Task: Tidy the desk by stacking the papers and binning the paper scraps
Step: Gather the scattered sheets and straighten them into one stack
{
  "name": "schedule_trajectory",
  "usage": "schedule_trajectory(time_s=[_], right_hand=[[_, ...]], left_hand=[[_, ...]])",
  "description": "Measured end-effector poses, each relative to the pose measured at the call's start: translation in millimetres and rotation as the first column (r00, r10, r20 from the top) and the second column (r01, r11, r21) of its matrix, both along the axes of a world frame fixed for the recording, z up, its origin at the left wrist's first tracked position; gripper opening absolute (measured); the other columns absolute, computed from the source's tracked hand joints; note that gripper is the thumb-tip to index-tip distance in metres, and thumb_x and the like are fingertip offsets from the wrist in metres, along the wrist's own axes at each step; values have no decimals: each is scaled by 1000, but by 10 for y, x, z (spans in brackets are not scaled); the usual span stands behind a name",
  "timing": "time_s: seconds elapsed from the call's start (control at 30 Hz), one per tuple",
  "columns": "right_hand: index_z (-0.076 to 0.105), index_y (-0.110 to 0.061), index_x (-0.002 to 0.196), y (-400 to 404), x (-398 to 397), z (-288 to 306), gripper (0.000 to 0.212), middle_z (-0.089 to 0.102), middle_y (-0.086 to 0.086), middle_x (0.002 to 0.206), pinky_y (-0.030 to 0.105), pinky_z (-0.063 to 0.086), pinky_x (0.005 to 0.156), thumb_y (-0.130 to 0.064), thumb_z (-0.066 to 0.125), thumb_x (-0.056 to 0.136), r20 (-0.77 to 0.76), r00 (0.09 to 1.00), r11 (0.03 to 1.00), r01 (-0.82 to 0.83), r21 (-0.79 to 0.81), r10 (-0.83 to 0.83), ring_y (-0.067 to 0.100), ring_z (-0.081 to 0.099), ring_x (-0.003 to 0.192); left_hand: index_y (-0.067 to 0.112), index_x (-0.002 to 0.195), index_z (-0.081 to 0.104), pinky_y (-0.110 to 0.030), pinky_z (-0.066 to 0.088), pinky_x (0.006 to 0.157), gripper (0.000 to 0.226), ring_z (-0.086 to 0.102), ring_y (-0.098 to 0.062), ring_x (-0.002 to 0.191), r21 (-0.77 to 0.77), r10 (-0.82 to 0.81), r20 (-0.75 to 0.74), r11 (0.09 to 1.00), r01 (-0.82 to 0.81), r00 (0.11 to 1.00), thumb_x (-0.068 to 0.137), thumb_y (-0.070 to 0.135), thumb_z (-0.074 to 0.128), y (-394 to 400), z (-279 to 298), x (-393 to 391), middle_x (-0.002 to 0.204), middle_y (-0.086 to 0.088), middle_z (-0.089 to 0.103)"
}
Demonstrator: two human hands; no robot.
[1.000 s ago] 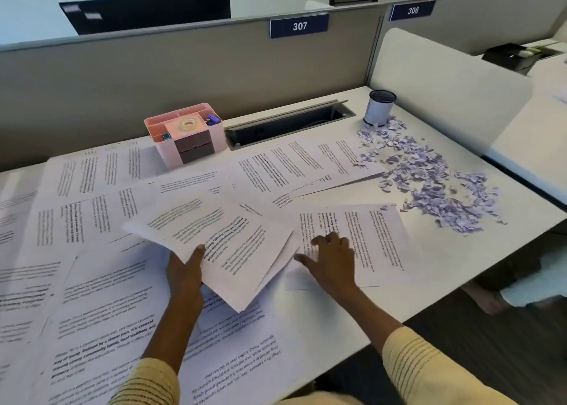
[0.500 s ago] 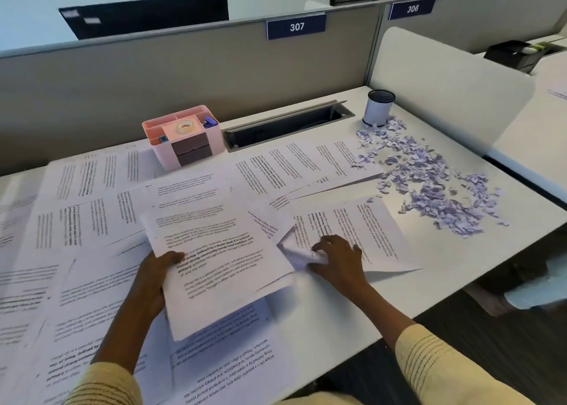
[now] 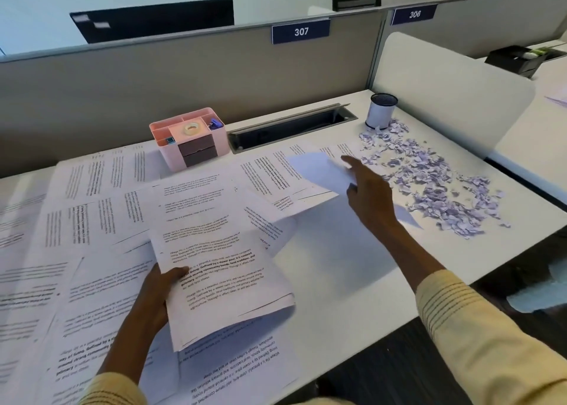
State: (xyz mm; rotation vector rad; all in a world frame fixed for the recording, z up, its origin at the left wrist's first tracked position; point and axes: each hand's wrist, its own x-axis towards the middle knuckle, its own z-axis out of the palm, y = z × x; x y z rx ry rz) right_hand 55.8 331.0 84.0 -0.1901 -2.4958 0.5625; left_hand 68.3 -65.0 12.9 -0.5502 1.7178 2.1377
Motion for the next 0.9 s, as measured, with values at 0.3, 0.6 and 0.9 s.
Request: schedule_trajectory(time_s=[0.3,0.6,0.9], right_hand=[[46,-15,136,-753,41,607,66,67,11,115,42,55,80,5,65,77,-214,969,992,-119,33,123,31,66,96],[37,-21,139,-1759,443,-21,70,64,5,107,41,49,82,2,60,78,41,762,763,-646,-12,646,19,60,88],[61,-32,117,-1582,543,-762,56,47,-12,138,64,3,108,-4,63,69,659,390,561,-826,-59,643,19,15,143]], left_hand=[[15,124,55,-56,55,78,39,65,-40,101,-14,-56,-41,998,56,998,87,2,60,87,-50,33,116,-17,66],[10,123,58,-42,57,69,29,65,-33,94,24,34,43,999,-35,998,94,13,55,-22,-176,18,116,-18,65],[14,119,61,-47,57,77,47,68,-34,95,263,-44,168,965,-2,985,96,49,40,-240,-204,-35,111,-15,70]])
